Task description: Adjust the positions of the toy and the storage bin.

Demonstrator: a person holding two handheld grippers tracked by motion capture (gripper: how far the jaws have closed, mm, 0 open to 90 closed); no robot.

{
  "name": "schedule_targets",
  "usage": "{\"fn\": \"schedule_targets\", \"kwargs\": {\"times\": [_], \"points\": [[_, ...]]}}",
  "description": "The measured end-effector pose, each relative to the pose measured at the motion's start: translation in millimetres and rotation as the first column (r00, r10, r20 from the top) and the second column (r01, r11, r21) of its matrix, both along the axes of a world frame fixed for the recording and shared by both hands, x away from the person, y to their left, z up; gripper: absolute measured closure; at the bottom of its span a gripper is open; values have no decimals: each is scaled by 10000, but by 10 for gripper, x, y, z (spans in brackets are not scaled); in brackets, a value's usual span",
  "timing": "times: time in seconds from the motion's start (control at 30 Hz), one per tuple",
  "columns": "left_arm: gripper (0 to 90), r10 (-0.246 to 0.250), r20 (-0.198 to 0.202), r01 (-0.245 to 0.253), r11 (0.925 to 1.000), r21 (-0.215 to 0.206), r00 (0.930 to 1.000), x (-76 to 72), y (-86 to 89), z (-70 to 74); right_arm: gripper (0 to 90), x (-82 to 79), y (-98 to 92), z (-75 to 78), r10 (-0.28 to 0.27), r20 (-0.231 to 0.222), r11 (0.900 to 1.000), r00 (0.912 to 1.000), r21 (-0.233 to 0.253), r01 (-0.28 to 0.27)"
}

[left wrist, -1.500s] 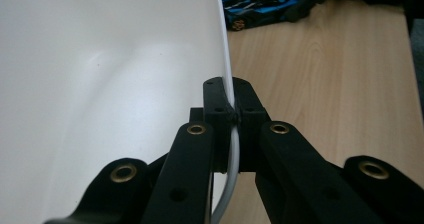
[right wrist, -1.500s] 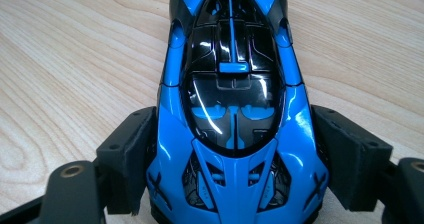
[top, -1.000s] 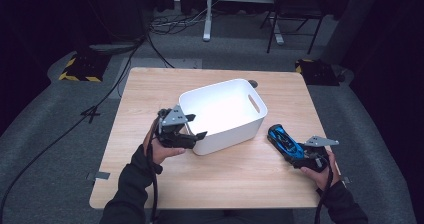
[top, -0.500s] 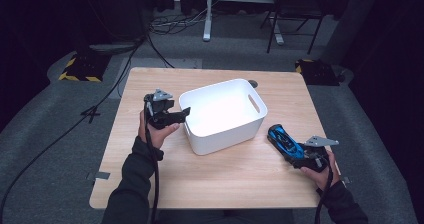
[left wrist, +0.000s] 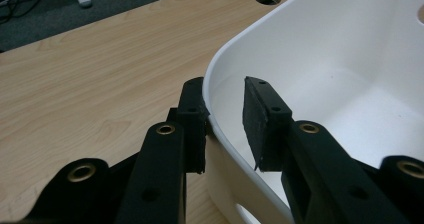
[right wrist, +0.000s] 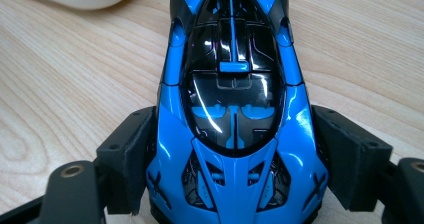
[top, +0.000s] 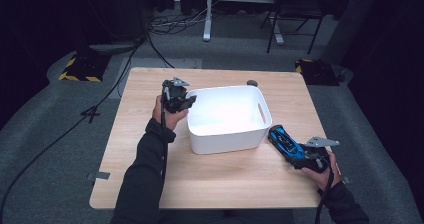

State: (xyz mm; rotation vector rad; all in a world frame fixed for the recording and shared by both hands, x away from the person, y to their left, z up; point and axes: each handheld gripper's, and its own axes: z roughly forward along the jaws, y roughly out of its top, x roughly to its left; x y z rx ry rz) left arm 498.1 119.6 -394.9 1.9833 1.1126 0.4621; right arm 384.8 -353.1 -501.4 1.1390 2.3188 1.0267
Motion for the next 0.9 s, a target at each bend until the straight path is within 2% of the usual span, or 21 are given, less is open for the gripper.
{"fn": "schedule_targets", "kwargs": {"times": [0.1, 0.17, 0.23, 0.27, 0.33, 0.37, 0.47, 0.5, 0.57, 0.67, 0.73, 0.77, 0.8, 0.83, 0.87, 0.9], "points": [[729, -181, -64, 182, 9998, 38, 9998, 60, -74, 10, 239, -6, -19, -1, 72, 10, 10000, 10000, -28, -72], [736, -381, -109, 384, 9991, 194, 9992, 113, -210, 23, 239, -14, -29, -2, 98, 34, 9999, 9999, -47, -98], [680, -345, -77, 349, 9984, 449, 9994, 121, -292, 32, 239, -16, -28, -3, 82, 43, 10000, 10000, -38, -82], [622, -422, 2, 421, 9978, 511, 9991, 116, -312, 39, 239, -17, -28, -4, 80, 48, 10000, 10000, -31, -80], [606, -562, 138, 556, 9975, 435, 9983, 58, -316, 69, 239, -19, -27, -5, 30, 38, 10000, 10000, 21, -30], [570, -618, 188, 611, 9975, 345, 9979, 19, -308, 84, 238, -20, -26, -5, 16, 28, 10000, 10000, 39, -16], [517, -712, 360, 696, 9966, 431, 9968, -59, -285, 113, 237, -11, -24, -12, 37, 129, 10000, 9999, 14, -37], [517, -875, 358, 850, 9942, 662, 9955, -92, -256, 133, 237, -11, -24, -12, 37, 129, 10000, 9999, 14, -37], [490, -921, 494, 892, 9943, 582, 9945, -161, -212, 165, 235, -10, -14, -13, -43, 122, 10000, 9999, 51, 42], [424, -1241, 827, 1218, 9920, 330, 9888, -321, -118, 239, 234, 0, -15, -10, 23, 123, 10000, 9999, -3, -23], [379, -1342, 1071, 1309, 9907, 371, 9852, -425, -57, 280, 234, 4, -15, -8, 50, 92, 10000, 9999, -9, -50], [357, -1342, 1071, 1309, 9907, 371, 9852, -425, -57, 280, 234, 5, -14, -8, 50, 90, 10000, 9999, 3, -50], [338, -1509, 1318, 1468, 9884, 402, 9797, -546, 21, 314, 234, 5, -15, -9, 57, 92, 10000, 9999, -4, -57], [333, -1509, 1318, 1468, 9884, 402, 9797, -546, 21, 314, 233, 5, -16, -10, 64, 112, 10000, 9999, -8, -64], [316, -1481, 1454, 1439, 9888, 388, 9782, -673, 95, 326, 234, 5, -18, -11, 76, 124, 10000, 9999, -16, -76], [305, -1523, 1514, 1466, 9880, 482, 9767, -737, 148, 333, 234, 6, -16, -11, 72, 109, 10000, 9999, 18, -72]]}}
